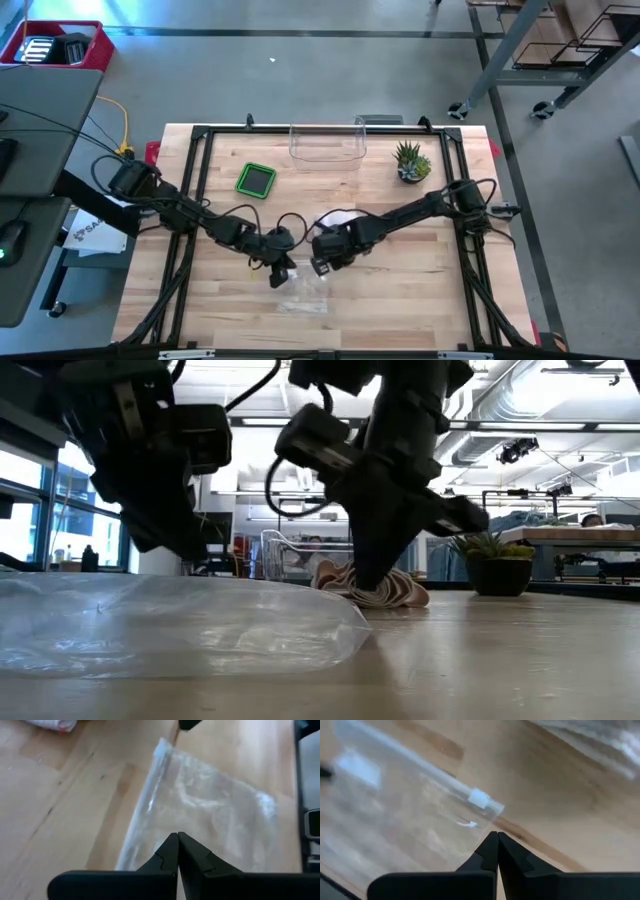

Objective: Roll bandage
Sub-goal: Open the transparent zip bag

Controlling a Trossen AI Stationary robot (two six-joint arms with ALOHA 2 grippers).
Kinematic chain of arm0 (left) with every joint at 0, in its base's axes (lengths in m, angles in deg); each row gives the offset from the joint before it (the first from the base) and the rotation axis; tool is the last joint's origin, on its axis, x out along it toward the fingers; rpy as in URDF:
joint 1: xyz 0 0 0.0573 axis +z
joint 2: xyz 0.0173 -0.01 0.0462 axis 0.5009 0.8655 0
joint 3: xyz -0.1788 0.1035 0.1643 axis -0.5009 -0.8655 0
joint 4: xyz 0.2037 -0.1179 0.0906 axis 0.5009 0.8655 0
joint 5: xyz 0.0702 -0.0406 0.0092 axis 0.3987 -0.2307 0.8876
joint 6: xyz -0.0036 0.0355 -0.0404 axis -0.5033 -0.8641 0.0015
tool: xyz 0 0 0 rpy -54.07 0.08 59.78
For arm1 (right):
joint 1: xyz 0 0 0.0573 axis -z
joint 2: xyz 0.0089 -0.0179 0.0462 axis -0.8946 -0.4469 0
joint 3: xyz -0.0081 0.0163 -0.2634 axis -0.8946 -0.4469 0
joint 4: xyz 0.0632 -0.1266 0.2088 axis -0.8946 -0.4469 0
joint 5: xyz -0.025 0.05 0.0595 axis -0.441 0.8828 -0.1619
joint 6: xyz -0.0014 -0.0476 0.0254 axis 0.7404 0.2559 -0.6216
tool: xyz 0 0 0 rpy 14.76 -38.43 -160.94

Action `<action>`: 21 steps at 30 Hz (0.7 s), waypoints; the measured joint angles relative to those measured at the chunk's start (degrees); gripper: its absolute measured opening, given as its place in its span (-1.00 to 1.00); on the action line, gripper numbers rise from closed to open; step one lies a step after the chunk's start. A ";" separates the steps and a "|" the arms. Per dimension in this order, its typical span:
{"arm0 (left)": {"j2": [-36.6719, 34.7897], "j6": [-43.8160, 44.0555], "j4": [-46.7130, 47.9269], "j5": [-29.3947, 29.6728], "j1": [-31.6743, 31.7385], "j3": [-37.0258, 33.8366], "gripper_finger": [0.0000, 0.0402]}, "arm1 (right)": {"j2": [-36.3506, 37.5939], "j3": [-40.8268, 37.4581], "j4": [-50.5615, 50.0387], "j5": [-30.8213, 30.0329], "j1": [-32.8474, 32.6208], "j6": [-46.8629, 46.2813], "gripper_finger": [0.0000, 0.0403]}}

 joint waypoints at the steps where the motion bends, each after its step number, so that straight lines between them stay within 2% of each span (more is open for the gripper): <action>1: -0.02 0.25 -0.56 0.00 -0.02 0.02 -1.00 | 0.00 0.00 0.46 -0.92 -0.03 -2.78 -1.00; 5: 0.00 0.36 -2.79 0.02 -0.02 0.03 -1.00 | -0.25 0.00 3.26 -2.13 -0.04 -10.30 -1.00; 9: 0.00 0.33 -2.48 -0.09 -0.02 0.04 -1.00 | -1.48 0.00 6.05 -3.76 0.00 -13.86 -1.00; 14: 0.00 -0.73 -2.42 -2.06 -0.02 0.04 -1.00 | -2.36 0.00 2.84 -4.87 -0.03 -15.00 -1.00; 21: 0.00 -2.73 -2.35 -4.04 -0.07 0.04 -1.00 | -2.36 0.00 3.40 -5.63 -0.03 -15.13 -1.00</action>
